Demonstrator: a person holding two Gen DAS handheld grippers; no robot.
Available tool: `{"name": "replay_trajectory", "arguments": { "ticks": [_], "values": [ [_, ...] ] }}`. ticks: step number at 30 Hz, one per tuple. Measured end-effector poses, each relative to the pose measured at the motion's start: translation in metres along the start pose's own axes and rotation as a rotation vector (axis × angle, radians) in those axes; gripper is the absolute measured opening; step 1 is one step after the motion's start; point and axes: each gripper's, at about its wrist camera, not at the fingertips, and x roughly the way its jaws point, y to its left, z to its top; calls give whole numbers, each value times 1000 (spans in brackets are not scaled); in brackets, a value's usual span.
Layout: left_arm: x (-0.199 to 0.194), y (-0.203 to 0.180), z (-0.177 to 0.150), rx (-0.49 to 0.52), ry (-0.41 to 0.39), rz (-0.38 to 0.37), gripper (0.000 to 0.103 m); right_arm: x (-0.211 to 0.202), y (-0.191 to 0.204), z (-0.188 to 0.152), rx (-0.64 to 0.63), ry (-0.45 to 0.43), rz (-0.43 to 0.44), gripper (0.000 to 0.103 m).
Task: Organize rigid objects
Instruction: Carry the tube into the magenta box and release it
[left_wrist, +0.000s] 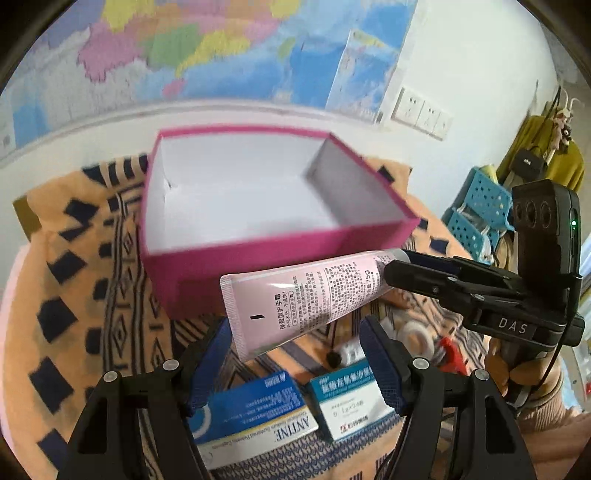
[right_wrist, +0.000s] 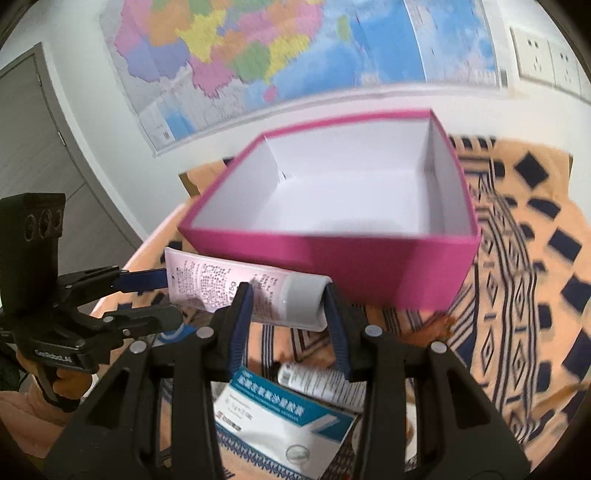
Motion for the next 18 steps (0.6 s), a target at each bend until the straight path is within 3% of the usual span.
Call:
{"name": "replay_trajectory", "arguments": {
  "ticks": [8,13,18],
  "values": [
    [-8,3,37,12,-81,61,72,-3,8,38,-42,-76,13,43],
    [4,12,57,9,-82,109,72,13,6,60,-51,-93,-1,43],
    [26,26,67,-10,-34,168,72,39,0,70,-32,-56,3,43]
  ]
}}
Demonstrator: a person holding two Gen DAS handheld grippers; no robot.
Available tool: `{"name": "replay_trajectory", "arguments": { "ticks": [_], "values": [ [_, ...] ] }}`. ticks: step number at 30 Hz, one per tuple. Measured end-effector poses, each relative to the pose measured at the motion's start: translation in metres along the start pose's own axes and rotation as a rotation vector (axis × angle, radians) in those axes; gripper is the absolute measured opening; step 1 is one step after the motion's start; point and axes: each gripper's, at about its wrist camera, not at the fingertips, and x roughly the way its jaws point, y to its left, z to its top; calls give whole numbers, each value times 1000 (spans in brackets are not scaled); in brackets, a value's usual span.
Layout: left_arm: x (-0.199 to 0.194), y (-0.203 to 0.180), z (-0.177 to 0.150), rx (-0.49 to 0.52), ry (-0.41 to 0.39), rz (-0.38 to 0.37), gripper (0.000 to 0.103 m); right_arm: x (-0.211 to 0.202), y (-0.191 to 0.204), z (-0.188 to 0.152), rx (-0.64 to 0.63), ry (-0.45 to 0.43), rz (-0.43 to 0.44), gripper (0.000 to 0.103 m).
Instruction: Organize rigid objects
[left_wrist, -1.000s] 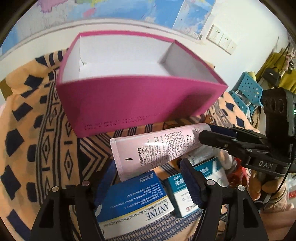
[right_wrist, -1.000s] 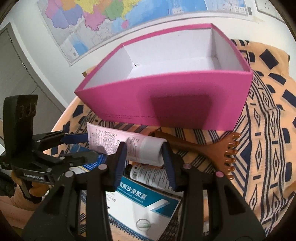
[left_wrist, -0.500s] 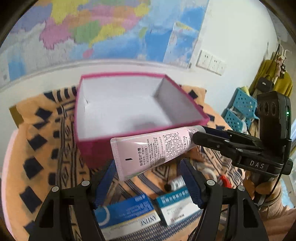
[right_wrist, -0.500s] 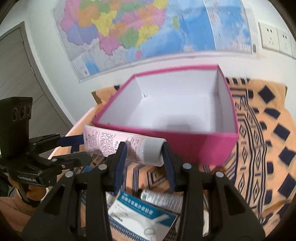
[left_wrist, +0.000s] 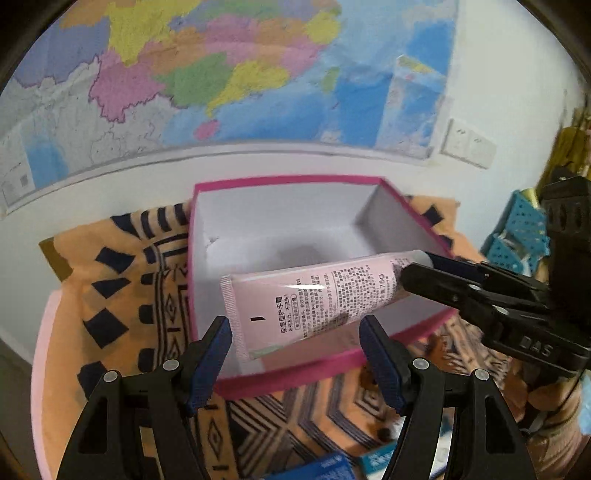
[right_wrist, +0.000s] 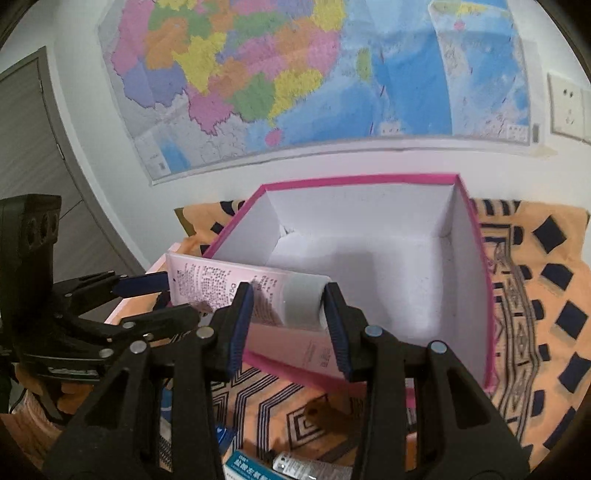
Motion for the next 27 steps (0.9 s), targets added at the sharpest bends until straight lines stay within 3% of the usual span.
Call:
{"name": "replay_trajectory", "arguments": {
  "ticks": [6,15,19,22,27],
  "values": [
    [23,11,-2,-23,62,21,72,24,-7,-5,27,55,11,43],
    [30,11,-2,-22,75,76,72,47,-18,-12,70,125,26,43],
    [23,9,-5,-15,43,106,72,46,-19,-11,80,125,36,44],
    [5,7,-9,-9,-25,113,72,37,-20,-12,78,104,31,44],
    [-24,3,-25,4,-94,1,72,-2,-16,-19,54,29,60,48]
  ]
}}
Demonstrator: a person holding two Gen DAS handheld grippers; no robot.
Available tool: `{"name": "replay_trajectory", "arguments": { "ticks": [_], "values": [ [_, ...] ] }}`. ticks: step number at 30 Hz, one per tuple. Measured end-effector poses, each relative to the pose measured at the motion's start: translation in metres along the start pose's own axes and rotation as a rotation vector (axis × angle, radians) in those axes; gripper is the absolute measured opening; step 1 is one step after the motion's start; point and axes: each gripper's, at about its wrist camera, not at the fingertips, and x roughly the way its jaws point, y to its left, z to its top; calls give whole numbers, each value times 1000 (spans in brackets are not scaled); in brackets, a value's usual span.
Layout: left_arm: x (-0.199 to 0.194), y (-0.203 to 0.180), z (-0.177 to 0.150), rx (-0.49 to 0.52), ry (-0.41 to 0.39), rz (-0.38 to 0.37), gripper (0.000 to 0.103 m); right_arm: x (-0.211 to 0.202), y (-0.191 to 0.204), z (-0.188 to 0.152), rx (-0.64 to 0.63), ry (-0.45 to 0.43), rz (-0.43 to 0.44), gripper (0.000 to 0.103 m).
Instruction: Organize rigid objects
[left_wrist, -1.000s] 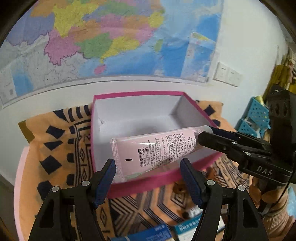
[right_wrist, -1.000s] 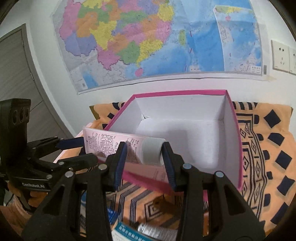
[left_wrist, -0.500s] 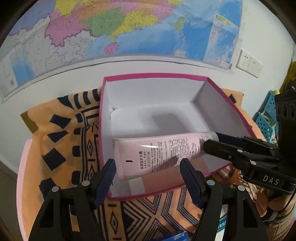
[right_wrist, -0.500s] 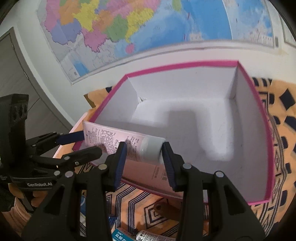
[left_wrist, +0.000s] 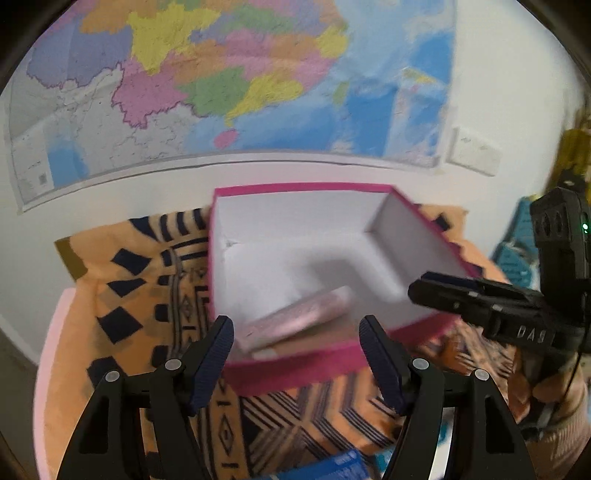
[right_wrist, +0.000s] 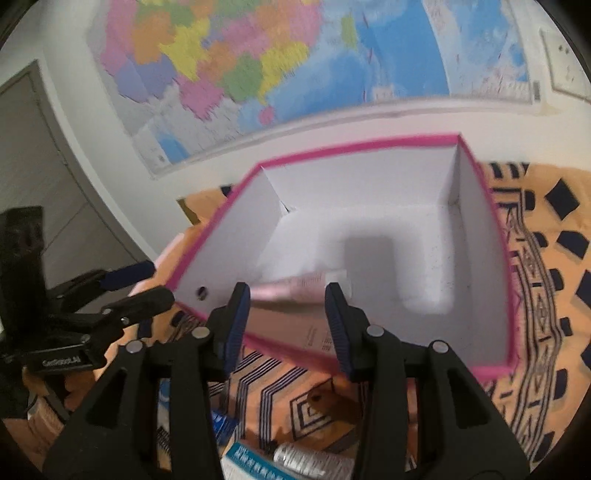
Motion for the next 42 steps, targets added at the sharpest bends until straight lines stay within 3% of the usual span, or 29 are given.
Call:
{"name": "replay_trajectory", "arguments": {
  "ticks": [3,7,12,17,20,24,34,39,42],
  "values": [
    [-10,-5,-16,8,-4,-83,72,-31,3,-11,-26,-38,30,54],
    [-11,-14,-44,13,28,-165,73,-64,-2,-38,-32,-47,45,54],
    [-6,-8,-71,-52,74,-165,73,-71,-5,-74,3,10,47,54],
    [-7,20,-94,-144,108,-113,73,-46,16,-100,-24,103,101,54],
    [-12,36,-106,-181,124,-61,73,-26,32,-104,-49,145,143,54],
    [-15,51,-122,-230,149,-46,73,3,51,-107,-75,199,183,54],
    [-9,56,-139,-251,190,-103,71,44,62,-113,-73,279,151,52],
    [-5,52,-141,-251,206,-144,57,57,68,-114,-87,306,153,52],
    [-6,49,-141,-249,208,-150,55,60,72,-116,-101,310,150,51]
  ]
}}
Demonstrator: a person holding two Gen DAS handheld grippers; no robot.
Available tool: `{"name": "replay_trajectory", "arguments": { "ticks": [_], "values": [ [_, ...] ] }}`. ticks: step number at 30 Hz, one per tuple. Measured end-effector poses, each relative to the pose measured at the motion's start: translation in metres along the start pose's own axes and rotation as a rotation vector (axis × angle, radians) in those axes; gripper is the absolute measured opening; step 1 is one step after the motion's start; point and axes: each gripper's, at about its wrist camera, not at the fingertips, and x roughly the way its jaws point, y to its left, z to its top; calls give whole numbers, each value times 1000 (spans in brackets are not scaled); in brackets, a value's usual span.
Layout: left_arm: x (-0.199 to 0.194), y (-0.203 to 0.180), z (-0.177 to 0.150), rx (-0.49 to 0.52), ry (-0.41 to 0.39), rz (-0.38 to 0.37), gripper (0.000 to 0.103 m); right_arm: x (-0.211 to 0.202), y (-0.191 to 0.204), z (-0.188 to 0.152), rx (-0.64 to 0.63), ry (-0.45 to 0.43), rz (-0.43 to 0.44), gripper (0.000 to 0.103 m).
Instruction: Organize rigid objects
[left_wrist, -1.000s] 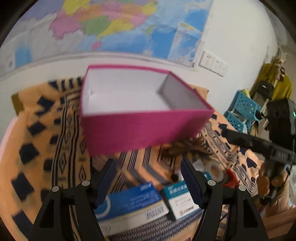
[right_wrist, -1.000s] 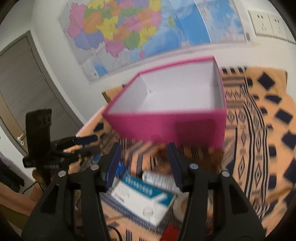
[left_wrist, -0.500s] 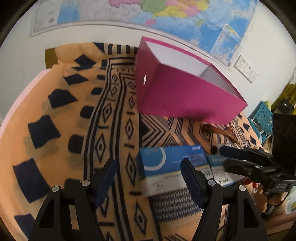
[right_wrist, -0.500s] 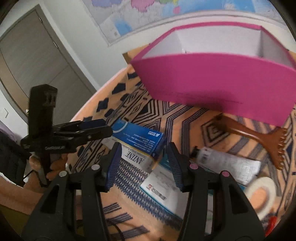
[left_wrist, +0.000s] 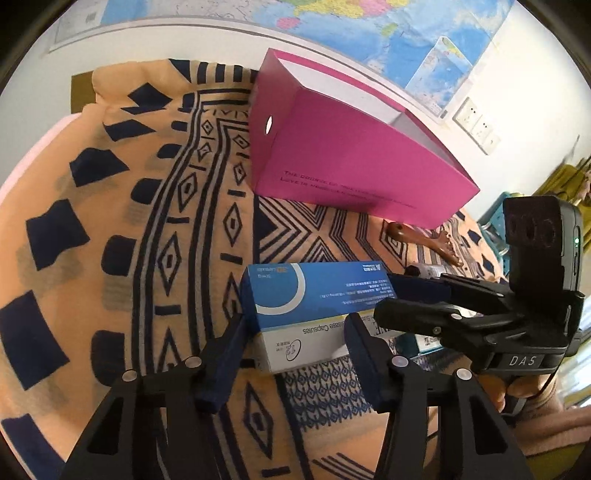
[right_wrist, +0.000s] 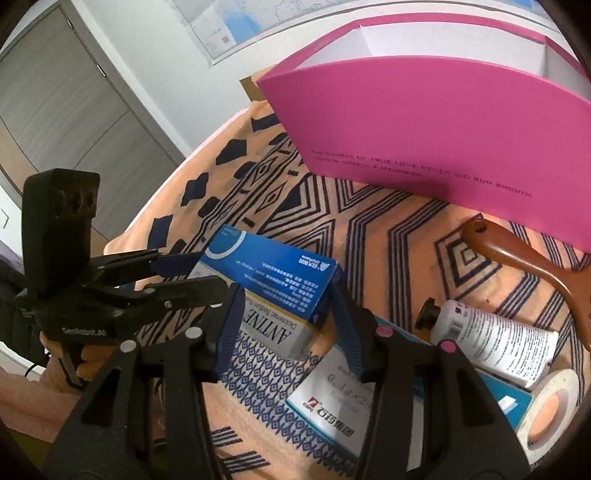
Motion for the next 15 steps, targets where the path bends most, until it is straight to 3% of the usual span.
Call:
{"name": "replay_trajectory", "arguments": {
  "ticks": [15],
  "values": [
    [-2,-19,12,16,-17,-3,54,-27,-2,2,15,-75,-1,51]
  ]
}}
